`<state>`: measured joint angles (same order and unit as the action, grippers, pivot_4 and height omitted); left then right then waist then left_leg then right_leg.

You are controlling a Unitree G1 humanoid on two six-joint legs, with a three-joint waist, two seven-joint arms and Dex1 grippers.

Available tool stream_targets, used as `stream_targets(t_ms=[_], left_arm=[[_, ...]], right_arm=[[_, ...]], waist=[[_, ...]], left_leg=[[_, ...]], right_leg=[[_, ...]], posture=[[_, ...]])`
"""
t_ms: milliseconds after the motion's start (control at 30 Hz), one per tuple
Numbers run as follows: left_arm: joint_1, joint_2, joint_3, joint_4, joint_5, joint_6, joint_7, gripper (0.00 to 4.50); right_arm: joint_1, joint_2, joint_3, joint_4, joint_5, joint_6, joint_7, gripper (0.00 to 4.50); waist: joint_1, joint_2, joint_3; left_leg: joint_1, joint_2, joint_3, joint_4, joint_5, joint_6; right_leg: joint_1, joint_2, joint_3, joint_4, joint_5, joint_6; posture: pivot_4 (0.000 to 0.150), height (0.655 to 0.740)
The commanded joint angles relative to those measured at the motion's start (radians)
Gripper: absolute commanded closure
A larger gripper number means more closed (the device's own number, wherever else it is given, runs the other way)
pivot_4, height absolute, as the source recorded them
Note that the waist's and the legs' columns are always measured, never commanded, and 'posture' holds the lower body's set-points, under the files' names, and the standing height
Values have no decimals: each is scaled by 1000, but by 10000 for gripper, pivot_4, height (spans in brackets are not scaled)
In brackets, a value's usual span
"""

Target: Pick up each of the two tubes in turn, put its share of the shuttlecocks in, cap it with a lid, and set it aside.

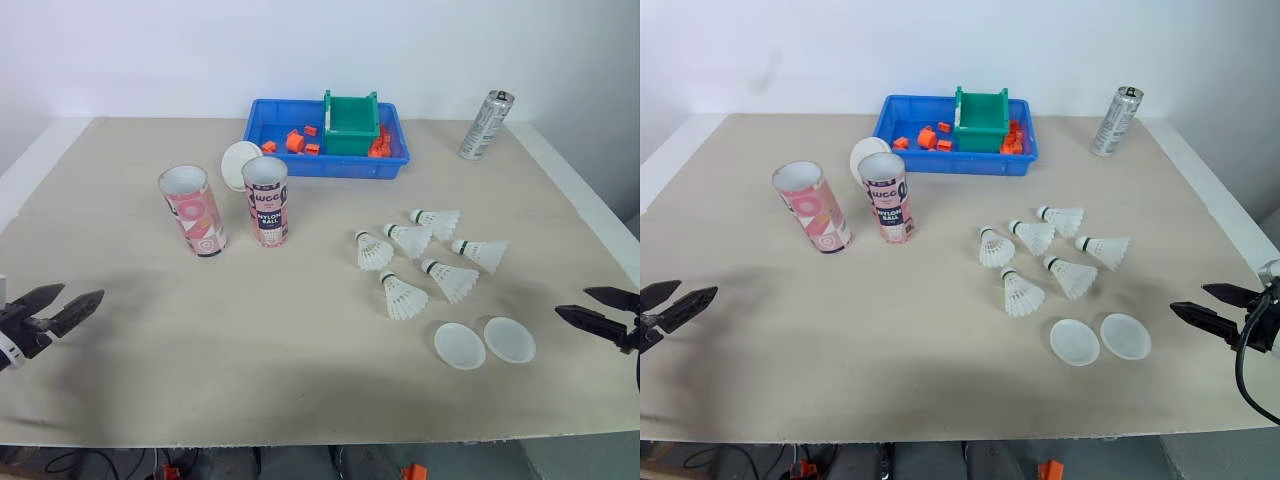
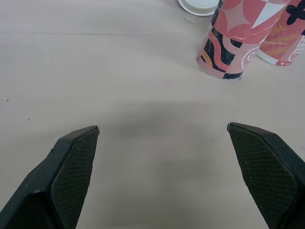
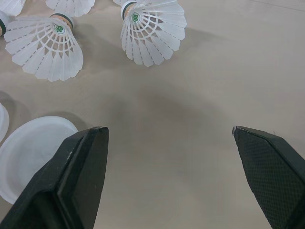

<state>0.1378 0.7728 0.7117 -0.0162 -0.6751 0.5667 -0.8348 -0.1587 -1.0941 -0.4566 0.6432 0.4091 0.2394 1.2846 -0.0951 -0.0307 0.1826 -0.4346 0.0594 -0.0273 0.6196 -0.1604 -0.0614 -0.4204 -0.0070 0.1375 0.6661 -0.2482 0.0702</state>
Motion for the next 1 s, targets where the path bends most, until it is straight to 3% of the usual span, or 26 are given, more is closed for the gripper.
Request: stream_targets(t_ms=[33, 767, 1000], left_arm=[[-14, 27, 17, 3, 3, -12, 1, 0], [-40, 15, 8, -7, 16, -20, 9, 0], [-62, 2, -18, -5, 23, -73, -23, 0]], right_arm=[[-15, -20, -16, 3, 4, -13, 8, 379], [-15, 1, -12, -1, 5, -21, 12, 379], [-17, 15, -37, -119, 53, 27, 9, 379]], waist=[[0, 0, 0], [0, 0, 0], [-1, 0, 0]], left_leg=[[0, 0, 0, 0, 0, 0], [4, 0, 0, 0, 0, 0], [4, 0, 0, 0, 0, 0]], right_leg=[[0, 0, 0, 0, 0, 0], [4, 0, 0, 0, 0, 0], [4, 0, 0, 0, 0, 0]], posture=[[1500, 7275], [1500, 7275], [1500, 7275]])
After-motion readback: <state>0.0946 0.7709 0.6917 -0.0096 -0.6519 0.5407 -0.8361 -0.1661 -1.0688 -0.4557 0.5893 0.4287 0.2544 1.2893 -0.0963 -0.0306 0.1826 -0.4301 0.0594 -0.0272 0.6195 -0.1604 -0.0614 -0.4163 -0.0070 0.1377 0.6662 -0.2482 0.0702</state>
